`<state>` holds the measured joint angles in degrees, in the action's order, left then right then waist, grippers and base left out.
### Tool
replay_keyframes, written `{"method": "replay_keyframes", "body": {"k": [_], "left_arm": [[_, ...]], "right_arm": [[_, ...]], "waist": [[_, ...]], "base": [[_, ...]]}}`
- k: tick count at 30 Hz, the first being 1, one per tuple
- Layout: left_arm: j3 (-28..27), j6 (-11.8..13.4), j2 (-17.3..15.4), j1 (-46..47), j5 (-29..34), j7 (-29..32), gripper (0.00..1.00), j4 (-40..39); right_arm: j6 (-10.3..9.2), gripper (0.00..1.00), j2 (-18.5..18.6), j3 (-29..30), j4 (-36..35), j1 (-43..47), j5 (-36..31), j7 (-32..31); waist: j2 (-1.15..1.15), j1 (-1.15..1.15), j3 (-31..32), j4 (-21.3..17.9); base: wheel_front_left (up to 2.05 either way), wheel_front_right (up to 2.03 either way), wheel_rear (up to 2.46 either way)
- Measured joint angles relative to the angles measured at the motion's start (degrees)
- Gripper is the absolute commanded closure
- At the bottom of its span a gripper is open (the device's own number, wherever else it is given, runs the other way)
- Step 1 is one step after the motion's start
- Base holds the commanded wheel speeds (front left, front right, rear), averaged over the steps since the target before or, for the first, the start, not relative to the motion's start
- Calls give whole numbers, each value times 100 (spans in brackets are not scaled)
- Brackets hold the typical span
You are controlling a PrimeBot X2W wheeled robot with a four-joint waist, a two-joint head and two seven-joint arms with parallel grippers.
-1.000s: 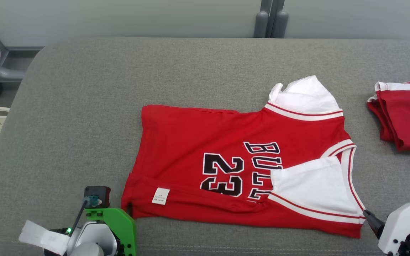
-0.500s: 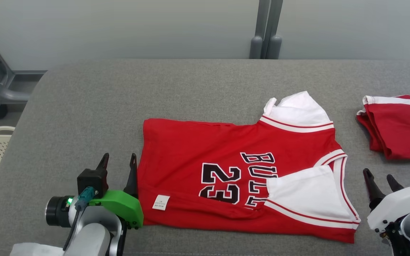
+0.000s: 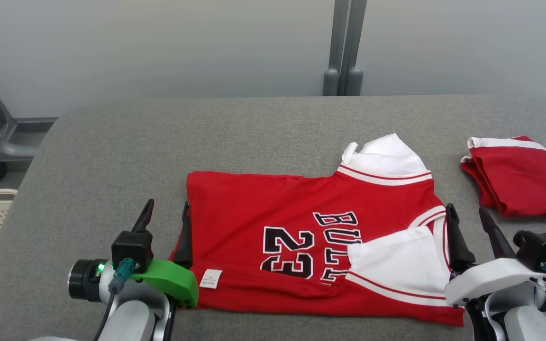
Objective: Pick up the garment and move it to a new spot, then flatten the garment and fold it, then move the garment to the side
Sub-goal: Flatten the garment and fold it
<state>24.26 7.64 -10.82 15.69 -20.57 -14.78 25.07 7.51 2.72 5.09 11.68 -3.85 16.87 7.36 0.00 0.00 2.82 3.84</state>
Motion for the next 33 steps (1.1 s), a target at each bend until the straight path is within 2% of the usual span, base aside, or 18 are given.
{"method": "replay_keyframes", "body": {"k": [8,17,21,27,28,33], "left_arm": [[-137,-9,-14,-349,190,-19,0,-372],[-205,-58,43,-355,274,-20,0,-359],[-243,-118,114,-186,166,41,0,-99],[-310,-297,253,525,-148,724,0,370],[-310,-297,253,525,-148,724,0,370],[-459,-315,290,1419,-383,1361,0,735]], "right_arm": [[-1,0,7,-100,168,2,-116,283],[-1,0,5,-132,110,-74,-263,114],[-1,0,7,-143,209,-374,-328,-447],[-1,0,5,-34,333,-1126,-563,-1605],[-1,0,5,-34,333,-1126,-563,-1605],[-2,0,14,-147,297,-2098,-797,-2515]], "waist": [[0,0,104,-8],[0,0,41,-34],[0,0,-59,-76],[0,0,-314,-134],[0,0,-314,-134],[0,0,-698,-181]], "base": [[0,0,0],[0,0,0],[0,0,0],[0,0,0],[0,0,0],[0,0,0]]}}
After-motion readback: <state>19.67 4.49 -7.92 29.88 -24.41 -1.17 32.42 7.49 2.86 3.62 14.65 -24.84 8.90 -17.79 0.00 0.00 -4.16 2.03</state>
